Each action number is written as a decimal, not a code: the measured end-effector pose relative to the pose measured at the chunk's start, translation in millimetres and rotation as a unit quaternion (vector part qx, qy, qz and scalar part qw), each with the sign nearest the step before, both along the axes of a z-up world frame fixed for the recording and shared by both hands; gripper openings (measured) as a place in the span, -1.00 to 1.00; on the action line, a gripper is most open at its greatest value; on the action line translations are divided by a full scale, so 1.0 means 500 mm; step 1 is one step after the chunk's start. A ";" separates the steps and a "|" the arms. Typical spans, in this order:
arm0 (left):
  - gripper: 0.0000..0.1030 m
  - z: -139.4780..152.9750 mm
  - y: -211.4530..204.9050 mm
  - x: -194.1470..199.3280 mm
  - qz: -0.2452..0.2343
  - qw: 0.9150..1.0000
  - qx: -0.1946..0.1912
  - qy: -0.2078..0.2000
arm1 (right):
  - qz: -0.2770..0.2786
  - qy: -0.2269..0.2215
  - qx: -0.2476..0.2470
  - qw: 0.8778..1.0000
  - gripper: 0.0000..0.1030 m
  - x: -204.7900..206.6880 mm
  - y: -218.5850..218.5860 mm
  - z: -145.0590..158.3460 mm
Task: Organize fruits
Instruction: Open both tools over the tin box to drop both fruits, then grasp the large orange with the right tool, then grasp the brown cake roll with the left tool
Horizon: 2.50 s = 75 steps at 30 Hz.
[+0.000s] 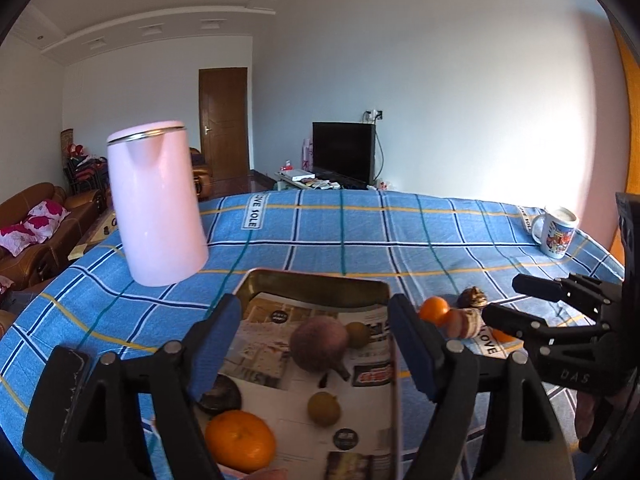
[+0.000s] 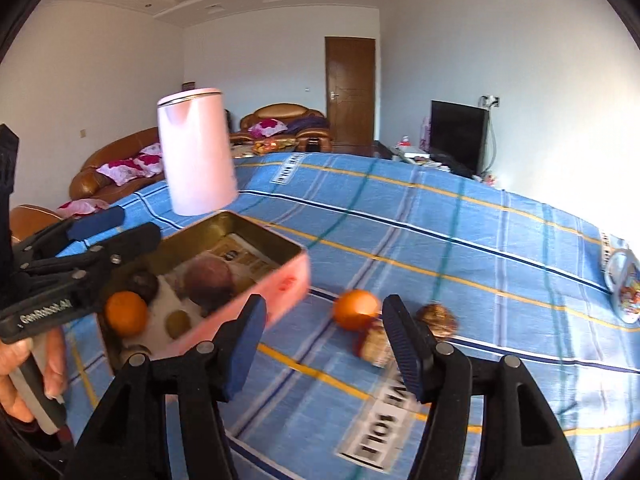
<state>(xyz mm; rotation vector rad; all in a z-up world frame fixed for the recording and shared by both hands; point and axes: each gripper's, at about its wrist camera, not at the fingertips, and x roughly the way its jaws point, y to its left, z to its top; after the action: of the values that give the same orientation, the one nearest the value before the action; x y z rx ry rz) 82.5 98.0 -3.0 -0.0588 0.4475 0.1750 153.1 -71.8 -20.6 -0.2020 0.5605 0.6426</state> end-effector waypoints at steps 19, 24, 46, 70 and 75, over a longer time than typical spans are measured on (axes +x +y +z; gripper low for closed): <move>0.71 -0.037 -0.192 0.123 -0.080 0.994 0.043 0.062 | -0.027 0.142 -0.028 0.989 -0.22 0.115 -0.096 -0.085; 0.71 -0.047 -0.210 0.146 -0.081 0.993 0.045 0.072 | -0.047 0.123 -0.019 0.991 -0.24 0.107 -0.124 -0.072; 0.21 -0.108 -0.261 0.236 -0.109 0.977 0.052 0.173 | -0.097 0.111 0.050 0.988 -0.24 0.113 -0.209 -0.052; -0.40 -0.090 -0.245 0.211 -0.118 0.983 0.026 0.141 | -0.102 0.094 0.065 0.988 -0.24 0.103 -0.218 -0.042; -0.40 -0.077 -0.244 0.191 -0.113 0.987 0.029 0.113 | -0.097 0.083 0.076 0.989 -0.24 0.096 -0.223 -0.035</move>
<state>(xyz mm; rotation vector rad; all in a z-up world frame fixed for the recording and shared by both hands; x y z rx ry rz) 178.0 -23.9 -41.4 0.0701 0.6707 -0.0299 201.1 -183.3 -38.3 0.0497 0.6789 0.5121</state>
